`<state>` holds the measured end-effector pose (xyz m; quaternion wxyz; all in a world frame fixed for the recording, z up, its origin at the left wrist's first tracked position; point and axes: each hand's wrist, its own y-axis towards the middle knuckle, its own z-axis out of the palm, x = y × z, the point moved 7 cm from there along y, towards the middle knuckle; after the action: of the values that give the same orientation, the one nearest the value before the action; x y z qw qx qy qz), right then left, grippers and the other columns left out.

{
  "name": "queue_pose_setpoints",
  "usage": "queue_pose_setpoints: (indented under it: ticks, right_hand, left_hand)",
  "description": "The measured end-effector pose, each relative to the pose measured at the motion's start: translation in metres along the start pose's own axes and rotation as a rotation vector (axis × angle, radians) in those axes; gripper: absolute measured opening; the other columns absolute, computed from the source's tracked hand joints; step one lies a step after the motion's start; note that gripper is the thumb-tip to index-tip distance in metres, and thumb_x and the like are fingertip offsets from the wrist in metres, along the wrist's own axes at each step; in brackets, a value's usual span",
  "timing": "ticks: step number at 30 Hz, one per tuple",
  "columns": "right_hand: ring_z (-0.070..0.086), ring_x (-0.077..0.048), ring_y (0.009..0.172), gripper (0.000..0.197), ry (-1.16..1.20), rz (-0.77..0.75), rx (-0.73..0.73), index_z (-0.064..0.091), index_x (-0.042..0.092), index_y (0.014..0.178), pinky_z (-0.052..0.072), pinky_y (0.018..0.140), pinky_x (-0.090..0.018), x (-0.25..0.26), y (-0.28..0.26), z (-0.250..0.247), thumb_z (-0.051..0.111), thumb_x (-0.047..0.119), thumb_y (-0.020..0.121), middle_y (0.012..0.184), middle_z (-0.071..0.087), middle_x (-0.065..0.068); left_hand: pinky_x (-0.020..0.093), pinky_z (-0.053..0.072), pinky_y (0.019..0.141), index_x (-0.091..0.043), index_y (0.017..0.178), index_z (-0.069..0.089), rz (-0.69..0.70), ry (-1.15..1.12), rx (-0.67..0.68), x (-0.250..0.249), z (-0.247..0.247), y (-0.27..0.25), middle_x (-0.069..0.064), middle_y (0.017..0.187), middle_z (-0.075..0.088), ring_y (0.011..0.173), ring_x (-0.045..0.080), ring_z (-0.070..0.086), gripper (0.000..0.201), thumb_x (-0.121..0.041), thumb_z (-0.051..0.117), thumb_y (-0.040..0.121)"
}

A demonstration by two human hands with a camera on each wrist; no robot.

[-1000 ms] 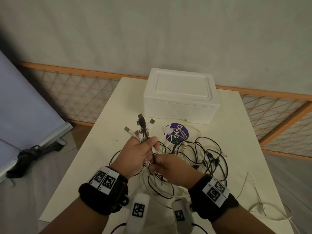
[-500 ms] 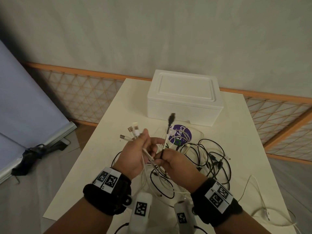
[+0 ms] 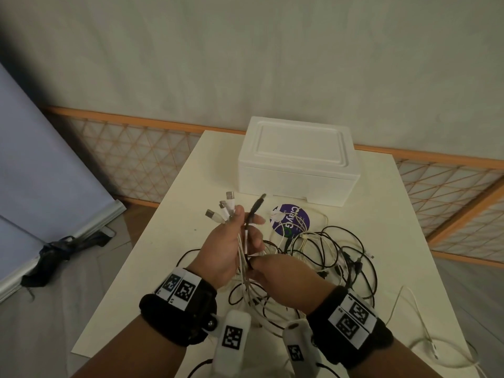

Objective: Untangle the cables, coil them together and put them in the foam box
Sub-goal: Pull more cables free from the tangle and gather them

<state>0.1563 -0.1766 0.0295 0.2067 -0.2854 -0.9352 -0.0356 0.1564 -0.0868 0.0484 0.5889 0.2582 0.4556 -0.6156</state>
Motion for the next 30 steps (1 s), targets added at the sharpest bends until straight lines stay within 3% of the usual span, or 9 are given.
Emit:
queue_pose_setpoints:
  ticks: [2, 5, 10, 15, 21, 23, 26, 28, 30]
  right_hand:
    - [0.059, -0.028, 0.081, 0.027, 0.009, 0.007, -0.001, 0.056, 0.01, 0.099, 0.043, 0.069, -0.035, 0.0, 0.0, -0.001, 0.039, 0.032, 0.1, 0.089, 0.063, -0.012]
    - [0.056, -0.026, 0.076, 0.029, 0.054, -0.015, -0.007, 0.056, 0.008, 0.098, 0.038, 0.066, -0.032, 0.004, -0.002, -0.003, 0.039, 0.032, 0.1, 0.084, 0.061, -0.012]
    - [0.05, -0.013, 0.069, 0.023, 0.184, 0.067, 0.07, 0.059, 0.013, 0.087, 0.035, 0.064, -0.024, -0.016, -0.008, 0.01, 0.05, 0.032, 0.095, 0.076, 0.058, -0.002]
    - [0.057, -0.021, 0.097, 0.018, 0.098, 0.101, 0.073, 0.068, 0.011, 0.102, 0.043, 0.084, -0.029, -0.028, -0.002, 0.004, 0.057, 0.019, 0.09, 0.101, 0.065, -0.007]
    - [0.054, -0.012, 0.081, 0.017, 0.241, 0.144, -0.262, 0.07, 0.009, 0.101, 0.036, 0.069, -0.018, -0.03, -0.001, -0.051, 0.056, 0.014, 0.093, 0.091, 0.067, -0.004]
    - [0.058, -0.016, 0.085, 0.017, 0.265, 0.129, -0.313, 0.071, 0.01, 0.102, 0.039, 0.072, -0.02, -0.025, 0.001, -0.06, 0.056, 0.014, 0.093, 0.092, 0.069, -0.005]
    - [0.061, -0.018, 0.088, 0.018, 0.267, 0.106, -0.374, 0.072, 0.013, 0.101, 0.045, 0.079, -0.028, -0.021, 0.004, -0.067, 0.055, 0.016, 0.094, 0.093, 0.071, -0.004]
    - [0.061, -0.016, 0.09, 0.018, 0.24, 0.146, -0.37, 0.07, 0.016, 0.103, 0.046, 0.081, -0.029, -0.026, 0.002, -0.069, 0.054, 0.019, 0.094, 0.096, 0.071, 0.0]
    - [0.06, -0.014, 0.088, 0.019, 0.167, 0.192, -0.282, 0.067, 0.018, 0.105, 0.045, 0.078, -0.028, -0.038, -0.001, -0.063, 0.053, 0.023, 0.095, 0.096, 0.07, 0.002]
  left_hand:
    - [0.033, 0.045, 0.067, -0.011, 0.062, 0.056, 0.022, 0.015, 0.007, -0.001, 0.002, -0.002, 0.008, 0.057, 0.054, 0.06, 0.022, 0.055, 0.048, -0.05, 0.043, 0.087]
    - [0.029, 0.047, 0.055, -0.015, 0.05, 0.04, 0.04, -0.021, -0.012, -0.001, 0.002, -0.005, 0.006, 0.05, 0.046, 0.05, 0.02, 0.052, 0.05, -0.05, 0.044, 0.086]
    - [0.015, 0.024, 0.034, -0.018, 0.048, 0.036, 0.056, -0.18, -0.02, -0.023, -0.009, -0.005, -0.002, 0.043, 0.032, 0.034, 0.007, 0.025, 0.053, -0.054, 0.044, 0.084]
    - [0.012, 0.02, 0.035, -0.021, 0.05, 0.045, 0.117, 0.021, -0.041, -0.03, -0.022, -0.005, -0.002, 0.049, 0.031, 0.032, 0.004, 0.022, 0.038, -0.024, 0.072, 0.078]
    - [0.012, 0.03, 0.04, -0.017, 0.065, 0.067, 0.169, 0.477, -0.149, -0.021, -0.036, -0.001, 0.01, 0.07, 0.054, 0.039, 0.003, 0.038, 0.021, -0.002, 0.074, 0.078]
    - [0.016, 0.022, 0.04, -0.01, 0.079, 0.074, 0.061, 0.412, -0.097, -0.005, -0.031, 0.001, 0.013, 0.071, 0.049, 0.04, 0.008, 0.031, 0.002, -0.008, 0.073, 0.078]
    - [0.02, 0.015, 0.039, -0.007, 0.092, 0.073, -0.041, 0.218, -0.083, 0.016, -0.03, 0.005, 0.006, 0.053, 0.049, 0.034, 0.007, 0.021, 0.018, -0.02, 0.063, 0.086]
    - [0.017, 0.017, 0.035, -0.009, 0.083, 0.069, -0.022, 0.091, -0.112, 0.015, -0.034, 0.006, 0.001, 0.05, 0.054, 0.031, 0.006, 0.022, 0.02, -0.022, 0.056, 0.091]
    - [0.016, 0.019, 0.032, -0.014, 0.067, 0.061, 0.034, -0.083, -0.167, 0.004, -0.043, 0.008, -0.004, 0.044, 0.039, 0.032, 0.006, 0.022, 0.029, -0.031, 0.055, 0.09]
